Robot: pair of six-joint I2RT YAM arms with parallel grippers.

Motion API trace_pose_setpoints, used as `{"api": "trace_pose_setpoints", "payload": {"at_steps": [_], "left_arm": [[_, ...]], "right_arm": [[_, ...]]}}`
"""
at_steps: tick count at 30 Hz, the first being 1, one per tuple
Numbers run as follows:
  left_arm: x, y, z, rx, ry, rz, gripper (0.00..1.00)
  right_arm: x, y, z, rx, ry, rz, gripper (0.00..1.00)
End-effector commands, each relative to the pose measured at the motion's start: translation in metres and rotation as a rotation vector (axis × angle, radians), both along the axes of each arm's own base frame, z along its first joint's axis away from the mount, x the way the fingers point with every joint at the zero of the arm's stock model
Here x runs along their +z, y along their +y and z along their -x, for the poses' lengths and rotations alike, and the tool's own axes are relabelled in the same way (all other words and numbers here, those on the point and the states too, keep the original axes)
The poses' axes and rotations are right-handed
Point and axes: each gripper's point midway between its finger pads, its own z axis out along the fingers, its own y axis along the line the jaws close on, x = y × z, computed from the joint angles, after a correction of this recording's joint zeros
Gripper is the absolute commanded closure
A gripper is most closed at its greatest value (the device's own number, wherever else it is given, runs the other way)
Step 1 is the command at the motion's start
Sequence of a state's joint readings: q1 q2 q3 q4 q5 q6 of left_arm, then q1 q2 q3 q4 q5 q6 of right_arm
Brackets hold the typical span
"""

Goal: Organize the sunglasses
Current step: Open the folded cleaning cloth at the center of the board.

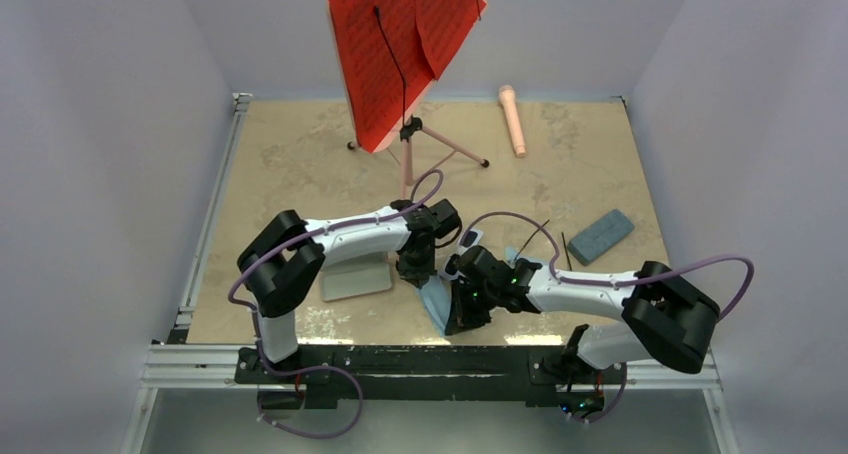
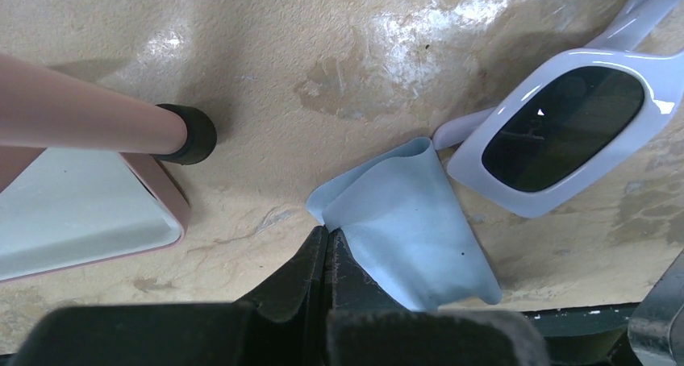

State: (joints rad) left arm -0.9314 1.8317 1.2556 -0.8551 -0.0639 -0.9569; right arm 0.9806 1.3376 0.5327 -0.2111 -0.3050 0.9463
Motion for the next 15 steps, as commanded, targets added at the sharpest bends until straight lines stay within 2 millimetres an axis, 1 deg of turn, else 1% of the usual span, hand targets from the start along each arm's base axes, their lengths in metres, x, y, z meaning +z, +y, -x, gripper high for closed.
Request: {"api": "trace_pose_setpoints", "payload": {"at_steps": [1,5,8,9,12,15], "left_arm": [[0.003,-0.005,-0.008,-0.011,-0.010,-0.001,1.00],[0.001,-0.001,-0.007,-0.005,-0.012,-0.019,1.00],[0.001,0.002,-0.009,-0.001,-0.019,-0.035,1.00],[0.001,0.002,-0.009,-0.001,-0.020,-0.038,0.98],[0.005,0.001,-0.009,-0.009,-0.021,-0.032,0.86],[0.013,-0.003,-0.006,-0.038,-0.016,0.006,0.66]], "right_arm": [[0.004,0.010,-0.009,-0.039,-0.025,-0.017,1.00],[0.004,0.012,-0.009,-0.039,-0.024,-0.026,0.99],[0.006,0.016,-0.008,-0.030,-0.025,-0.048,0.96],[0.007,0.017,-0.007,-0.025,-0.023,-0.054,0.93],[0.010,0.018,-0.004,-0.018,-0.019,-0.062,0.81],[0.018,0.018,-0.004,-0.030,-0.035,-0.079,0.70]]}}
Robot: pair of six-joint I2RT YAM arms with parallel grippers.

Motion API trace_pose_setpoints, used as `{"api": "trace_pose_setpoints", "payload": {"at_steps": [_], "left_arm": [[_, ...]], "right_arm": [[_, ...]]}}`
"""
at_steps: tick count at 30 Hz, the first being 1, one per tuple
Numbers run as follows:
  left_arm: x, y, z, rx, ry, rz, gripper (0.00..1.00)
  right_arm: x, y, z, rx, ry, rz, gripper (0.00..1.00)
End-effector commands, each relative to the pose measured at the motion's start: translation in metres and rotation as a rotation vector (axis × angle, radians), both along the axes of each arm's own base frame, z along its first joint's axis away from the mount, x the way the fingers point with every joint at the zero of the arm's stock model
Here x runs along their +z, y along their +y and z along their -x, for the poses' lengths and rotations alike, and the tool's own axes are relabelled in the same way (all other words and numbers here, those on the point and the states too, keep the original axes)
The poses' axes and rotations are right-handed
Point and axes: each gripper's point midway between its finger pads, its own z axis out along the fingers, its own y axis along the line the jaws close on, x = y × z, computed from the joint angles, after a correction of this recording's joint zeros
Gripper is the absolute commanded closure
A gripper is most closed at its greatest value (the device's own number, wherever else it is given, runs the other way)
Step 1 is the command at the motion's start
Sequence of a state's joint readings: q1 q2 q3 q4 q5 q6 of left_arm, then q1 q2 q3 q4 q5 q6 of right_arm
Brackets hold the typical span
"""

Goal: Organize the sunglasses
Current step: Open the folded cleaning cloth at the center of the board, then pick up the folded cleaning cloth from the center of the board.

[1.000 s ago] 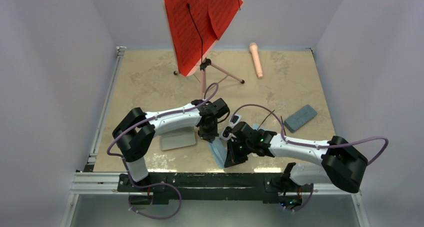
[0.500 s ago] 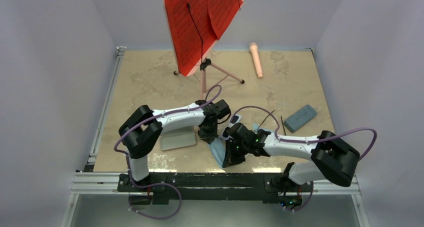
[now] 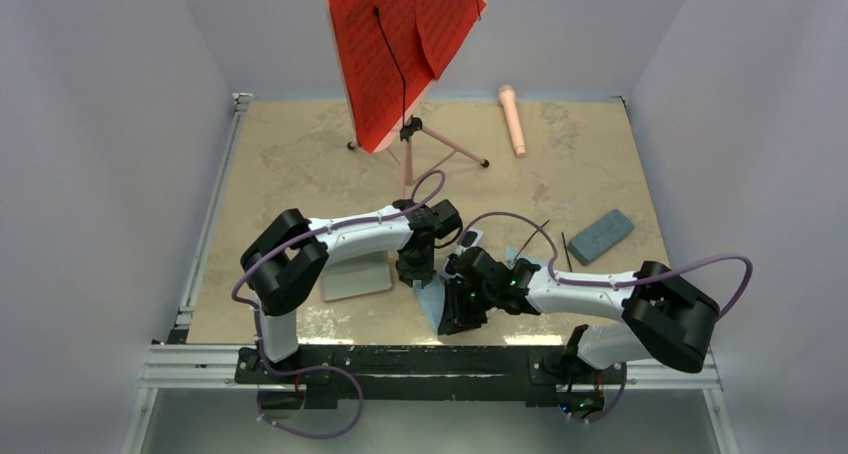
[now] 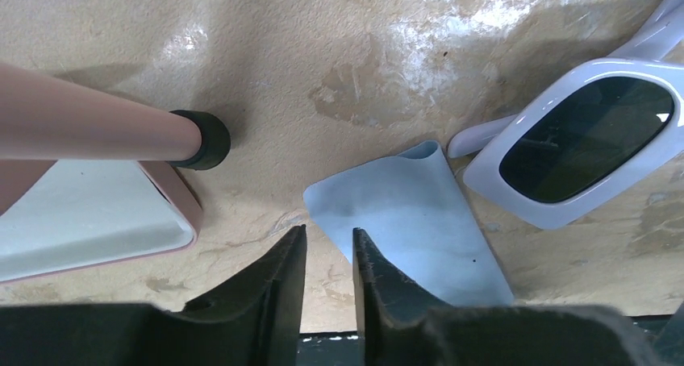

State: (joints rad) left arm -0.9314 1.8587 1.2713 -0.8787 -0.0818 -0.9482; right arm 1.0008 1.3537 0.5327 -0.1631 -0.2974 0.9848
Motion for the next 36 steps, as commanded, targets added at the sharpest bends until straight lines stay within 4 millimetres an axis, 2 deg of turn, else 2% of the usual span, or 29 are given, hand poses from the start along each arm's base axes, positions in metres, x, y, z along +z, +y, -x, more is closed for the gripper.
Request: {"api": "trace_pose_setpoints", "payload": {"at_steps": [1,5,7,9,12,14,16,17,22,25,27,31,36], "left_arm": [[0.022,-0.009,-0.003,-0.040,-0.019,0.059,0.62],[0.036,-0.013,0.003,-0.071,-0.016,0.118,0.47],[0.044,-0.013,0.003,-0.085,-0.028,0.140,0.31],[0.052,-0.012,0.004,-0.105,-0.046,0.159,0.20],[0.067,-0.019,0.012,-0.144,-0.054,0.255,0.01],[0.080,-0.020,0.017,-0.165,-0.078,0.327,0.00],[0.092,-0.012,0.020,-0.152,-0.129,0.363,0.00],[0.104,-0.006,0.021,-0.133,-0.172,0.390,0.00],[0.127,0.041,0.029,0.023,-0.312,0.423,0.00],[0.127,0.073,0.037,0.109,-0.363,0.402,0.00],[0.127,0.087,0.043,0.136,-0.378,0.399,0.00],[0.122,0.106,0.052,0.175,-0.389,0.388,0.00],[0.120,0.124,0.055,0.215,-0.404,0.337,0.00]], "right_arm": [[0.019,0.007,-0.005,-0.024,-0.039,-0.054,0.67],[0.028,-0.006,-0.009,-0.105,-0.063,-0.036,0.58],[0.030,-0.014,-0.010,-0.176,-0.063,-0.034,0.52],[0.029,-0.023,-0.011,-0.270,-0.054,-0.028,0.47],[0.026,-0.033,-0.010,-0.404,-0.036,-0.018,0.44],[0.025,-0.035,-0.011,-0.487,-0.030,-0.005,0.43],[0.024,-0.036,-0.012,-0.533,-0.034,0.015,0.43],[0.023,-0.036,-0.013,-0.552,-0.035,0.032,0.43],[0.018,-0.024,-0.014,-0.601,-0.021,0.107,0.48],[0.005,-0.023,-0.010,-0.665,0.021,0.164,0.52],[-0.001,-0.019,-0.009,-0.692,0.032,0.168,0.56],[-0.009,-0.017,-0.011,-0.754,0.039,0.216,0.62],[-0.018,-0.025,-0.012,-0.848,0.046,0.256,0.68]]}}
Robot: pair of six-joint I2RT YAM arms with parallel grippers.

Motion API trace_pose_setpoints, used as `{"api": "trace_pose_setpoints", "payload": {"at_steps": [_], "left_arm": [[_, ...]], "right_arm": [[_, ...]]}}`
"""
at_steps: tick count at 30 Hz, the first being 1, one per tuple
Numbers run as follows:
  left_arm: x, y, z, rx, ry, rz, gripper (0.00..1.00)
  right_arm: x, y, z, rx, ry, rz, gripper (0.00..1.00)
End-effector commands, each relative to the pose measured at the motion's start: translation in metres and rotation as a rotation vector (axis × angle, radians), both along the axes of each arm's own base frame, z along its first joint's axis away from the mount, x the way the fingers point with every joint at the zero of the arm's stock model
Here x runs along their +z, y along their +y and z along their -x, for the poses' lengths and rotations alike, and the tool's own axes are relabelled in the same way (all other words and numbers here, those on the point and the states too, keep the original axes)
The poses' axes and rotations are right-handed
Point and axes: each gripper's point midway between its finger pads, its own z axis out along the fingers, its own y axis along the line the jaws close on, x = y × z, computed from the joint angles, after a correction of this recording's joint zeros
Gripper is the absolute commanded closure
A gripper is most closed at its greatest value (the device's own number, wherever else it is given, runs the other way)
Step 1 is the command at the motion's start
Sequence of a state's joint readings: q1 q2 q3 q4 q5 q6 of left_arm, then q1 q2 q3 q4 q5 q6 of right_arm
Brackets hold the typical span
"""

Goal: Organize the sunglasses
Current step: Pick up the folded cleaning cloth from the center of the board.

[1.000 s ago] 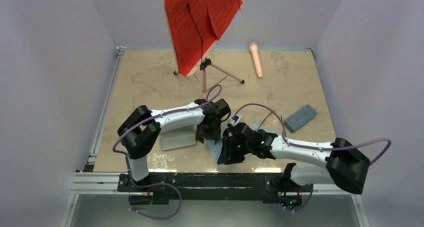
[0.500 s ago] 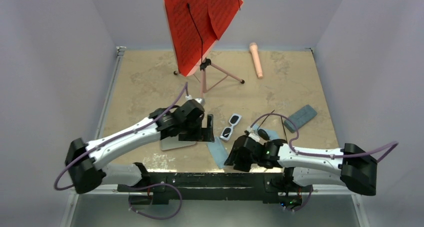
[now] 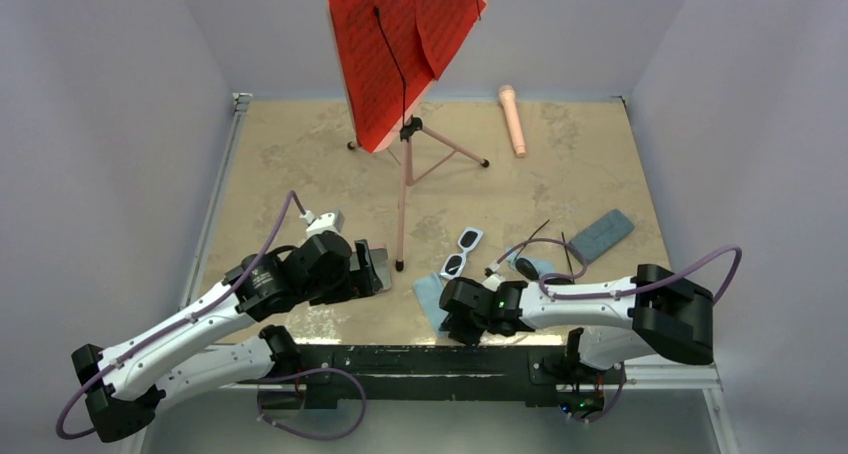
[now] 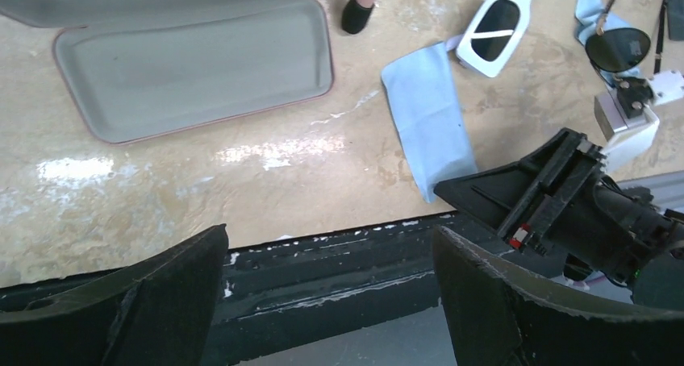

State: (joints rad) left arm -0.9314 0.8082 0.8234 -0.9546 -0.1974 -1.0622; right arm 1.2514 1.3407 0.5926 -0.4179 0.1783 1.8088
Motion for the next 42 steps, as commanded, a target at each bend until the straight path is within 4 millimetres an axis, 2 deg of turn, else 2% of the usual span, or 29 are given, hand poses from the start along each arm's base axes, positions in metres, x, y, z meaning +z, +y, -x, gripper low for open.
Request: {"api": "trace_pose_setpoints", "payload": {"at_steps": [1,8,11,17,19,21,24,26,32,36,42], "left_arm": [[-0.004,0.019,-0.001,0.082,-0.007,-0.044,0.00],[-0.008,0.019,0.002,0.079,0.004,-0.037,0.00],[-0.009,0.018,0.000,0.079,0.002,-0.038,0.00],[-0.008,0.013,0.000,0.060,0.006,-0.035,0.00],[-0.008,0.012,-0.001,0.057,0.009,-0.033,0.00],[-0.011,0.009,0.000,0.047,0.018,-0.031,0.00],[-0.010,-0.007,0.000,-0.021,0.018,0.010,0.00],[-0.010,-0.024,0.002,-0.114,0.020,0.045,0.00],[-0.021,-0.071,-0.005,-0.233,0.087,0.083,0.01],[-0.033,-0.095,-0.017,-0.234,0.141,0.049,0.06],[-0.053,-0.121,-0.031,-0.216,0.174,-0.026,0.16]], "right_arm": [[-0.012,-0.019,-0.011,-0.166,-0.023,0.070,0.68],[-0.022,-0.038,-0.012,-0.242,-0.023,0.095,0.70],[-0.022,-0.040,-0.014,-0.247,-0.037,0.089,0.72],[-0.031,-0.044,-0.021,-0.265,-0.058,0.070,0.88],[-0.032,-0.041,-0.024,-0.253,-0.059,0.059,0.98],[-0.032,-0.043,-0.024,-0.228,-0.063,0.084,1.00],[-0.028,-0.052,-0.023,-0.154,-0.070,0.121,1.00],[-0.023,-0.059,-0.021,-0.047,-0.076,0.126,1.00],[-0.016,-0.097,-0.006,0.265,-0.012,0.273,1.00],[-0.017,-0.118,-0.008,0.343,0.012,0.386,1.00],[-0.028,-0.129,-0.009,0.376,0.048,0.365,1.00]]}}
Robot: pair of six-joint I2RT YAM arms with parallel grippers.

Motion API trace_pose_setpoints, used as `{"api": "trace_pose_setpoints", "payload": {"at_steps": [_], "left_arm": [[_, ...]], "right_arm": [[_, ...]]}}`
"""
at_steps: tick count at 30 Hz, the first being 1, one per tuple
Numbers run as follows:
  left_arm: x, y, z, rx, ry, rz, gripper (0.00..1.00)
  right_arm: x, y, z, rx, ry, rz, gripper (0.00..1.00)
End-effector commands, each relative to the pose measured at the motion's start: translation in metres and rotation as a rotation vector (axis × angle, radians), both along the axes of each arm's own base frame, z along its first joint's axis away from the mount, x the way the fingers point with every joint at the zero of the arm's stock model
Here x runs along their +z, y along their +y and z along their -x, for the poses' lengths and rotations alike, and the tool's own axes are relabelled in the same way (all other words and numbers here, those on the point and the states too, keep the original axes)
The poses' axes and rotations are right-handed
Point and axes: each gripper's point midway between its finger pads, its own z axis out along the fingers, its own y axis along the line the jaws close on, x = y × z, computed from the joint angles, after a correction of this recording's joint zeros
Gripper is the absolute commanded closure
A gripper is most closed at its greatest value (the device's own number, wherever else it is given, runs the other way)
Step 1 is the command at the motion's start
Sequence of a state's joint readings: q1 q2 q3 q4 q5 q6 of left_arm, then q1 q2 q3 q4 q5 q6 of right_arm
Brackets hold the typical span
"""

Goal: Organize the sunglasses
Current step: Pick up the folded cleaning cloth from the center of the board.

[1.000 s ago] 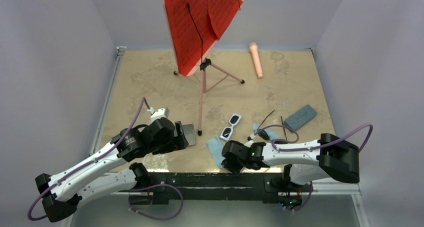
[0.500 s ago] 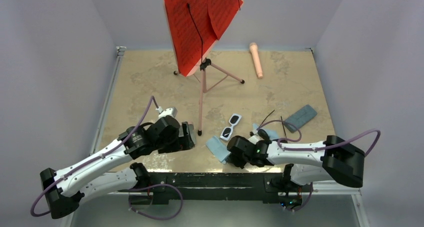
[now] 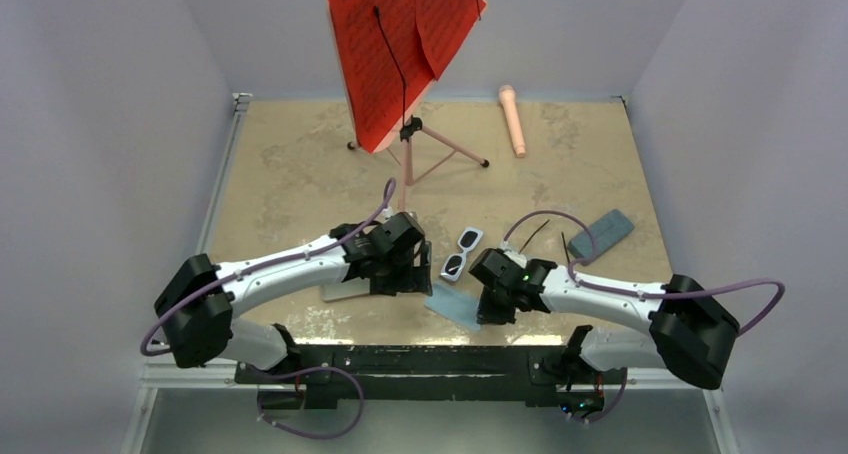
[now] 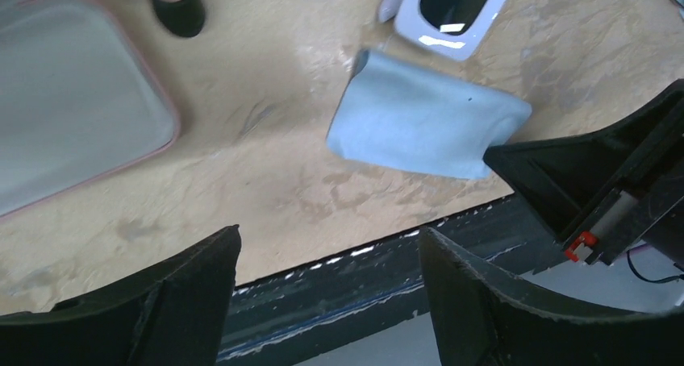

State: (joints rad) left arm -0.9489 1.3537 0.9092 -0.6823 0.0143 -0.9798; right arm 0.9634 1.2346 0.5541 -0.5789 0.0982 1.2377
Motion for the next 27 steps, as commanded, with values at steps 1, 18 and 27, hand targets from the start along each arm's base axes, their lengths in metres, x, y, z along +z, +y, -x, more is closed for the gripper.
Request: {"api": "trace_pose_setpoints", "payload": {"at_steps": [1,18,27], "left_arm": [[0.009,-0.036,-0.019,-0.010,-0.041,0.050,0.21],[-0.061,-0.065,-0.020,-0.015,0.098,-0.086,0.47],[-0.084,-0.066,-0.010,-0.003,0.137,-0.166,0.69]], "right_arm": [[-0.021,-0.050,0.017,0.096,0.052,0.161,1.00],[-0.018,-0.040,0.011,0.115,0.011,0.053,1.00],[-0.018,-0.035,0.011,0.121,0.000,0.019,1.00]]}}
